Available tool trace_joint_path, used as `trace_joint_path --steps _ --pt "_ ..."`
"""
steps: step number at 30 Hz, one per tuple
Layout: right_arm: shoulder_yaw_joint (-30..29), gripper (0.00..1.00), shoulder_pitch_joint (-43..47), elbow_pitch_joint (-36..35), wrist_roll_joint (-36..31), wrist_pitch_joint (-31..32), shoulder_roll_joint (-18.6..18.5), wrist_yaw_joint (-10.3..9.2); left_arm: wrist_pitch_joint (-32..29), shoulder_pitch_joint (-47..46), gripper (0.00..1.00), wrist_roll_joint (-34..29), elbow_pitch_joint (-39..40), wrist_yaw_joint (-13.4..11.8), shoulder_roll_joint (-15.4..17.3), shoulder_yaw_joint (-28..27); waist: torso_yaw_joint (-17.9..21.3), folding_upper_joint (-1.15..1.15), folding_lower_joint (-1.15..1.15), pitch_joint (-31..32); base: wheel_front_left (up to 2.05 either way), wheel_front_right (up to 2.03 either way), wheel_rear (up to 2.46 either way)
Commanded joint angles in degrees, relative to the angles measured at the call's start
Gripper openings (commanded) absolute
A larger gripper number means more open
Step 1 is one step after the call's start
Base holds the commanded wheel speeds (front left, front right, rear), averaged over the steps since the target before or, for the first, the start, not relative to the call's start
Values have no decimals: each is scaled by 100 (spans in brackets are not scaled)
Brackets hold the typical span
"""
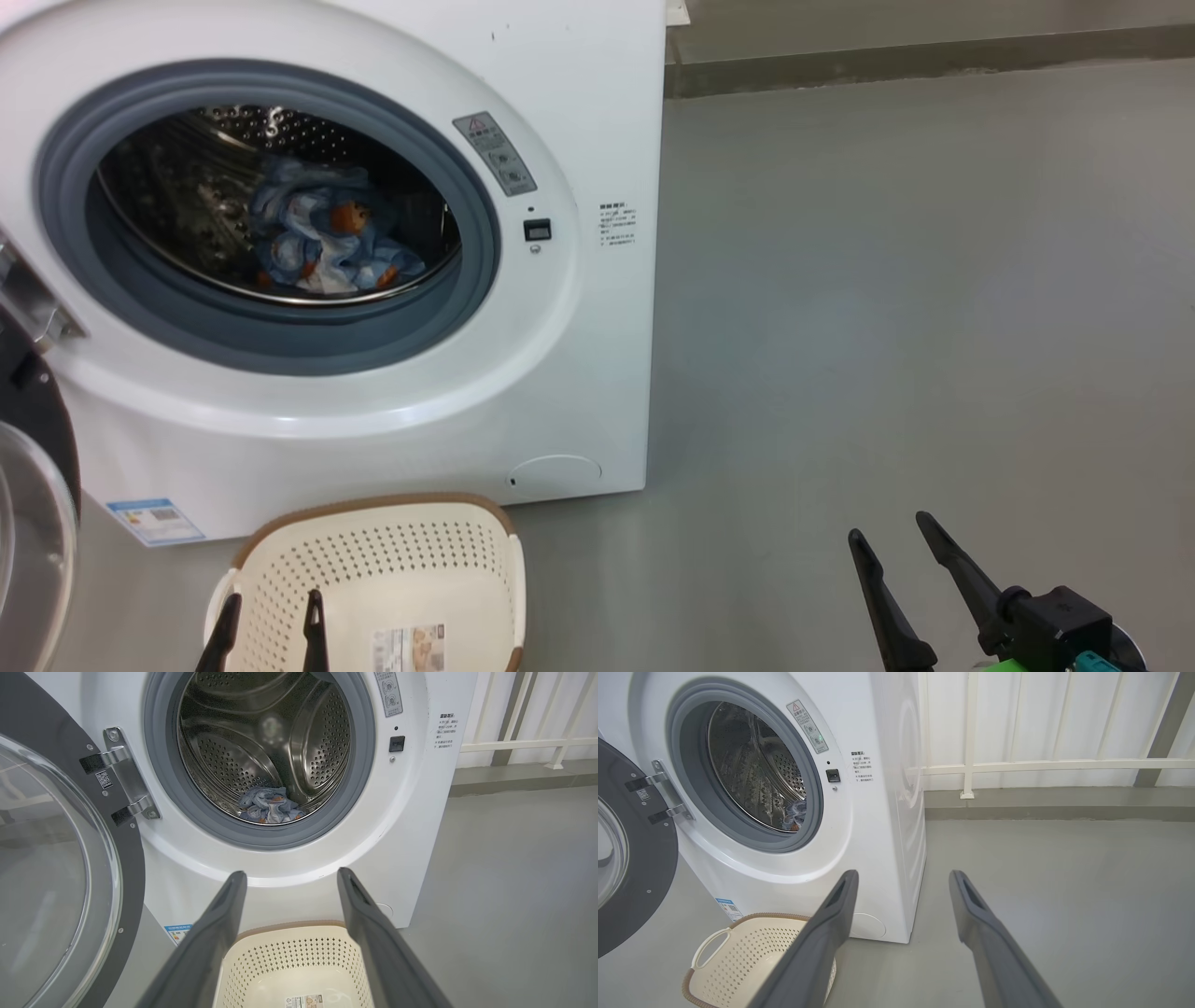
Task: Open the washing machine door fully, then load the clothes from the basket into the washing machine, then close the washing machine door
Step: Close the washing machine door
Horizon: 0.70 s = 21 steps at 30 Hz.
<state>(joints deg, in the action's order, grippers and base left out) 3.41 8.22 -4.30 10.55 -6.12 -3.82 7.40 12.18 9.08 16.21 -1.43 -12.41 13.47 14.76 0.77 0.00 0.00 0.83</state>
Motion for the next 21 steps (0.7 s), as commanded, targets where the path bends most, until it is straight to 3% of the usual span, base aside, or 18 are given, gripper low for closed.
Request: trace_joint_path --steps 1,12,21 --pt "132 100 -112 -169 -59 -12 -34 9 52 -254 100 -41 97 -43 98 -183 -3 0 0 2 -125 125 0" --pt "120 100 -125 -152 -57 -18 -21 9 74 -303 100 -52 67 -46 150 -137 -38 0 0 -6 -148 148 0" --pt "110 100 -123 -135 -59 -40 -6 9 89 -333 100 -47 68 -86 169 -125 -34 0 0 -10 -36 36 0"
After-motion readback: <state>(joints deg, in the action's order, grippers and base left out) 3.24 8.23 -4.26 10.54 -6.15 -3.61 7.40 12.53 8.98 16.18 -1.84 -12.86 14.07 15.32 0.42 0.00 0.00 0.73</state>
